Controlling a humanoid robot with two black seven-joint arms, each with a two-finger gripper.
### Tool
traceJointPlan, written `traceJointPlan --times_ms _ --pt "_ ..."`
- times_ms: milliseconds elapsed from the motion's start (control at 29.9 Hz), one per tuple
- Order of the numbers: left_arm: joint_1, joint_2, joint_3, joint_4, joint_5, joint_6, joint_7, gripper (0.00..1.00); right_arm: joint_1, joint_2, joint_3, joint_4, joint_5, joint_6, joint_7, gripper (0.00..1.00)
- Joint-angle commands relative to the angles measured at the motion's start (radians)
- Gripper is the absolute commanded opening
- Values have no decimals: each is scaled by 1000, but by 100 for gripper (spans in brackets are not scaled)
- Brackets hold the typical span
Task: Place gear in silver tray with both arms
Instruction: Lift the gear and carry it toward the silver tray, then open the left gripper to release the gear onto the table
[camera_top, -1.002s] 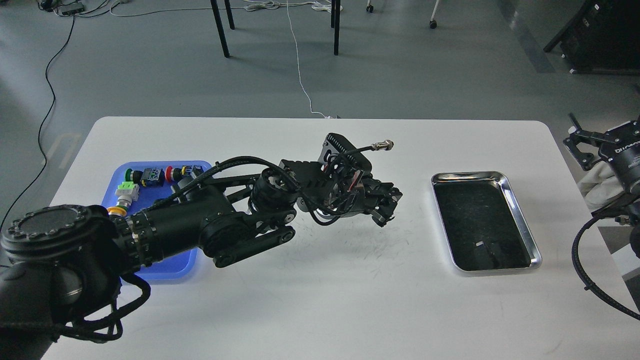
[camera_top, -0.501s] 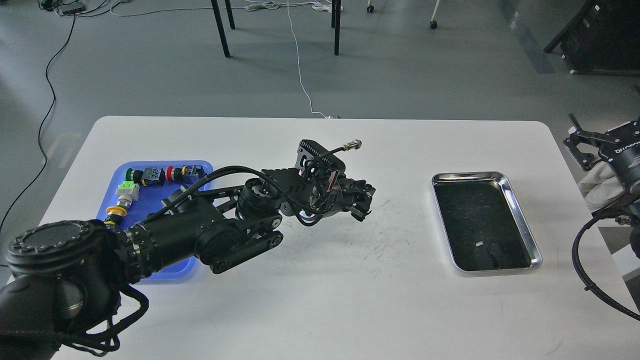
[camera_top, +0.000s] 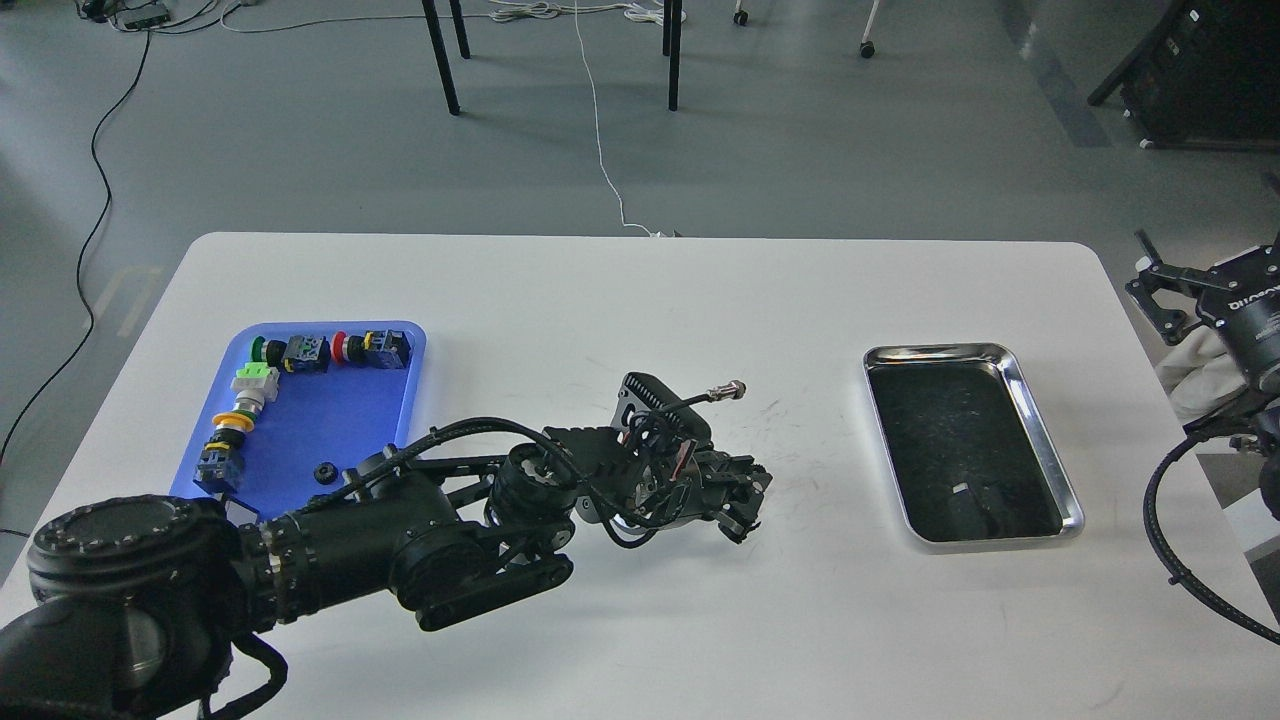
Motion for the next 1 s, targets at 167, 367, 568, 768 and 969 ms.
traceJointPlan --times_ms 167,367,568,768,969 --pt "15 0 5 -16 -1 1 5 10 -9 -1 1 0 1 1 1 99" --pt "41 0 5 -27 -1 1 7 19 -10 1 3 0 1 1 3 99" --pt "42 0 5 -27 -11 1 5 37 -10 1 1 0 0 4 9 99" --pt "44 0 3 -27 -70 11 1 93 -10 1 1 0 0 4 8 99" --pt "26 0 -36 -27 -185 52 -1 98 -10 2 4 2 1 6 8 99"
